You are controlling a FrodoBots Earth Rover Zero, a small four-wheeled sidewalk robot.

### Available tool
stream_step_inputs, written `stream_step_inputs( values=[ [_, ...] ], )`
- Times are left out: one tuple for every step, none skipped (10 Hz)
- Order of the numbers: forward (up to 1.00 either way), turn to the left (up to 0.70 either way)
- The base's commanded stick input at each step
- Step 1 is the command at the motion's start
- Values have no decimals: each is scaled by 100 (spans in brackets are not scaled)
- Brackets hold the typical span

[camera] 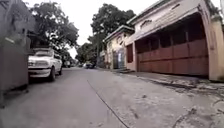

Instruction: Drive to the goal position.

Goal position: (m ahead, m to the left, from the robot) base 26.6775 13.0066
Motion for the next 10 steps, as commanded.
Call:
stream_step_inputs(
  values=[
    [100, 0],
    [100, 0],
    [100, 0],
    [100, 0],
    [100, 0],
    [100, 0],
    [100, 0],
    [100, 0],
    [100, 15],
    [100, 27]
  ],
)
